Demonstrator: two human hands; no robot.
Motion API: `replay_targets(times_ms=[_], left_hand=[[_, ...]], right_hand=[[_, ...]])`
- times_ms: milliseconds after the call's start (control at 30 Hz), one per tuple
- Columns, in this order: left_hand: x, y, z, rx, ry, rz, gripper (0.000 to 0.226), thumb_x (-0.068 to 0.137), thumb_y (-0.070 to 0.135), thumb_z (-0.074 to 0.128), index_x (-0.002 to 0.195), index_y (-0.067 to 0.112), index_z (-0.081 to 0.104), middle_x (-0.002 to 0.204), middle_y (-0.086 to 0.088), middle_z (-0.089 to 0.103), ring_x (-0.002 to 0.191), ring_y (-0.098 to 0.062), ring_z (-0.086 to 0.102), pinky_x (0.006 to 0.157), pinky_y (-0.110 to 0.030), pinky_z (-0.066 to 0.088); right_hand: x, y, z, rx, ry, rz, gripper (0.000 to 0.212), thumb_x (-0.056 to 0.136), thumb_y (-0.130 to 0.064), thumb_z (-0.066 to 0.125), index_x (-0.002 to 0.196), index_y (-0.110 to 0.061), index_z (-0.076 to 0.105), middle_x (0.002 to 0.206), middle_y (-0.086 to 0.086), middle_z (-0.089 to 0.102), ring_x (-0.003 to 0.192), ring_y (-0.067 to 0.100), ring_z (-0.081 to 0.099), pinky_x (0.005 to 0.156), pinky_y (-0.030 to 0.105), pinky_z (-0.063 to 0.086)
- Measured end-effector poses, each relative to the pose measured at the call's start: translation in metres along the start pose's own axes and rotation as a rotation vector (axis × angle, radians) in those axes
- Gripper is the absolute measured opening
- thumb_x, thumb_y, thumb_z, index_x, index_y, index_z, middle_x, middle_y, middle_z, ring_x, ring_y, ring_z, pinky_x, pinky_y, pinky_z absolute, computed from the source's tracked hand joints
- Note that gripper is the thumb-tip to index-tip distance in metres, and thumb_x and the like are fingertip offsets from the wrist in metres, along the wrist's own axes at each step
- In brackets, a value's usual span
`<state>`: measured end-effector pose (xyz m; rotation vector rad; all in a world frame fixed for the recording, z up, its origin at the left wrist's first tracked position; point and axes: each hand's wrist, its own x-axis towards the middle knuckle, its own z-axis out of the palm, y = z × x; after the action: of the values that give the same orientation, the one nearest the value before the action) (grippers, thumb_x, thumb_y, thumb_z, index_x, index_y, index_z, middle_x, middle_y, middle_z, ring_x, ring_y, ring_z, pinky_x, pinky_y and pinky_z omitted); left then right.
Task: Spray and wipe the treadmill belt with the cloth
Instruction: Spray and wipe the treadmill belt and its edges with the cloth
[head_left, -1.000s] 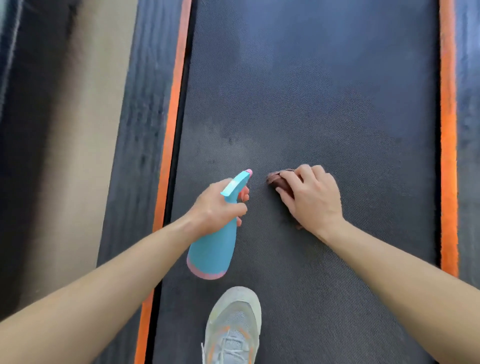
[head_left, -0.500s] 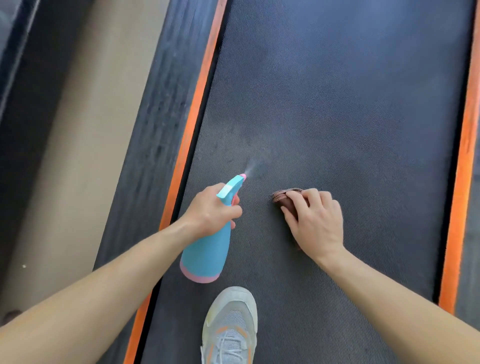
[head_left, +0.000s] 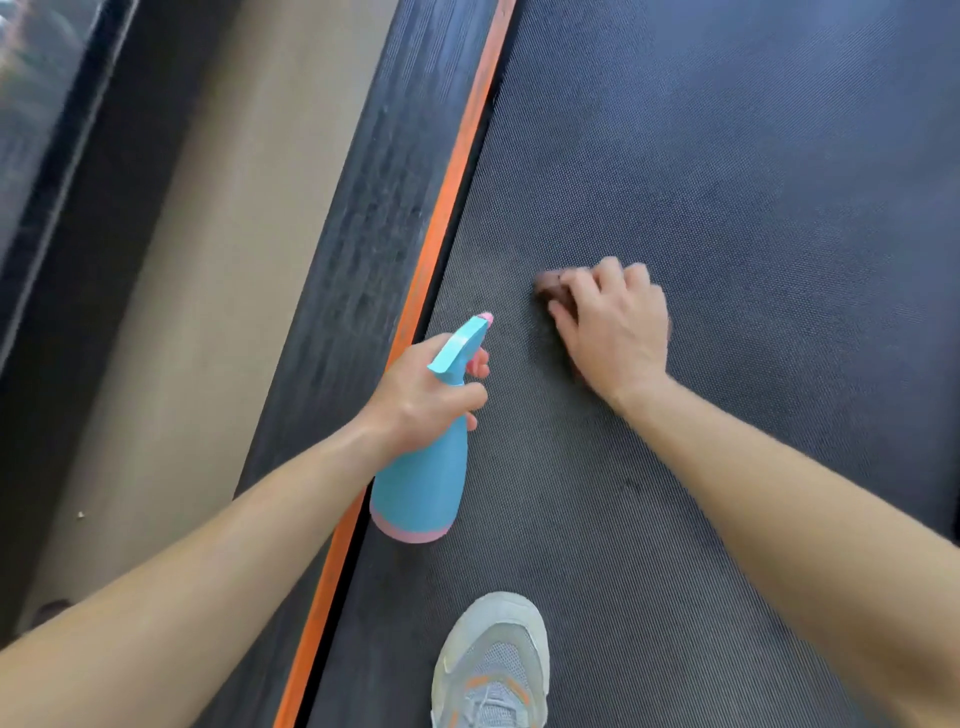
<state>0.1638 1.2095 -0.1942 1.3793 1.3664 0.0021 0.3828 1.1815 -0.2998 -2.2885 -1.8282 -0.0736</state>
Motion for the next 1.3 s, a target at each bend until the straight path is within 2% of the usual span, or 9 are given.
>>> replay_targets(times_ms=[167, 233, 367, 467, 733, 933, 1067, 1200, 1300], left_hand=[[0.004, -0.002, -0.006, -0.050, 0.021, 0.033, 0.043, 0.084, 0.006, 0.066, 0.126, 0.014, 0.065, 0.112, 0.000, 0.069, 0.062, -0.022, 0.074, 0.077, -0.033, 0.057], [0.003, -0.005, -0.005, -0.065, 0.016, 0.029, 0.042, 0.084, 0.008, 0.066, 0.125, 0.018, 0.065, 0.112, 0.002, 0.069, 0.064, -0.024, 0.075, 0.079, -0.034, 0.057], [0.000, -0.009, -0.002, -0.028, 0.004, 0.005, 0.037, 0.088, 0.002, 0.065, 0.125, 0.009, 0.064, 0.117, -0.003, 0.069, 0.070, -0.032, 0.077, 0.065, -0.015, 0.053], [-0.001, -0.008, -0.003, -0.008, -0.007, 0.017, 0.037, 0.089, 0.002, 0.064, 0.125, 0.009, 0.064, 0.118, -0.003, 0.070, 0.071, -0.029, 0.077, 0.066, -0.016, 0.053], [0.004, -0.009, -0.001, -0.013, -0.018, 0.033, 0.045, 0.088, 0.006, 0.066, 0.132, 0.017, 0.063, 0.116, -0.001, 0.071, 0.069, -0.024, 0.078, 0.069, -0.019, 0.054], [0.008, -0.006, 0.011, -0.013, -0.070, 0.039, 0.047, 0.084, 0.009, 0.067, 0.131, 0.016, 0.064, 0.114, -0.003, 0.071, 0.066, -0.020, 0.076, 0.070, -0.023, 0.054], [0.015, 0.000, 0.007, -0.002, -0.081, 0.050, 0.050, 0.079, 0.014, 0.066, 0.129, 0.017, 0.064, 0.112, -0.001, 0.072, 0.066, -0.025, 0.077, 0.079, -0.034, 0.058], [0.020, 0.002, 0.006, -0.034, -0.067, 0.070, 0.049, 0.088, 0.000, 0.064, 0.131, 0.024, 0.065, 0.113, -0.005, 0.071, 0.063, -0.021, 0.074, 0.068, -0.019, 0.055], [0.021, -0.001, 0.002, -0.041, -0.060, 0.057, 0.045, 0.089, -0.001, 0.064, 0.131, 0.018, 0.064, 0.115, -0.007, 0.072, 0.064, -0.021, 0.074, 0.069, -0.022, 0.056]], right_hand=[[-0.099, 0.003, -0.014, 0.073, -0.128, -0.470, 0.031, 0.098, -0.049, 0.055, 0.105, -0.020, 0.066, 0.099, 0.007, 0.060, 0.084, 0.033, 0.053, 0.066, 0.043, 0.044], [-0.077, 0.008, -0.008, 0.030, -0.113, -0.435, 0.031, 0.096, -0.049, 0.058, 0.104, -0.020, 0.065, 0.098, 0.008, 0.059, 0.084, 0.033, 0.053, 0.065, 0.043, 0.044], [0.006, 0.002, 0.002, -0.044, -0.019, -0.150, 0.035, 0.092, -0.050, 0.062, 0.101, -0.017, 0.062, 0.099, 0.011, 0.059, 0.088, 0.037, 0.056, 0.064, 0.043, 0.047], [0.011, 0.000, -0.001, -0.059, -0.043, -0.107, 0.035, 0.093, -0.050, 0.059, 0.103, -0.017, 0.061, 0.101, 0.012, 0.058, 0.090, 0.037, 0.055, 0.065, 0.045, 0.047], [-0.126, 0.027, -0.023, 0.015, -0.150, -0.544, 0.032, 0.100, -0.048, 0.052, 0.103, -0.021, 0.067, 0.098, 0.006, 0.060, 0.083, 0.032, 0.053, 0.066, 0.043, 0.043], [-0.032, 0.045, -0.011, -0.057, -0.016, -0.074, 0.034, 0.096, -0.051, 0.057, 0.105, -0.019, 0.066, 0.099, 0.012, 0.058, 0.087, 0.036, 0.054, 0.064, 0.044, 0.048], [-0.083, 0.038, -0.017, -0.042, -0.015, -0.198, 0.033, 0.098, -0.048, 0.056, 0.102, -0.017, 0.065, 0.097, 0.010, 0.059, 0.085, 0.034, 0.052, 0.064, 0.045, 0.045], [-0.135, 0.035, -0.028, 0.024, -0.136, -0.521, 0.030, 0.099, -0.047, 0.055, 0.102, -0.019, 0.067, 0.096, 0.006, 0.060, 0.082, 0.032, 0.055, 0.064, 0.043, 0.044], [-0.101, 0.031, -0.022, 0.019, -0.108, -0.513, 0.032, 0.097, -0.049, 0.054, 0.101, -0.020, 0.065, 0.096, 0.007, 0.059, 0.083, 0.033, 0.055, 0.065, 0.043, 0.044]])
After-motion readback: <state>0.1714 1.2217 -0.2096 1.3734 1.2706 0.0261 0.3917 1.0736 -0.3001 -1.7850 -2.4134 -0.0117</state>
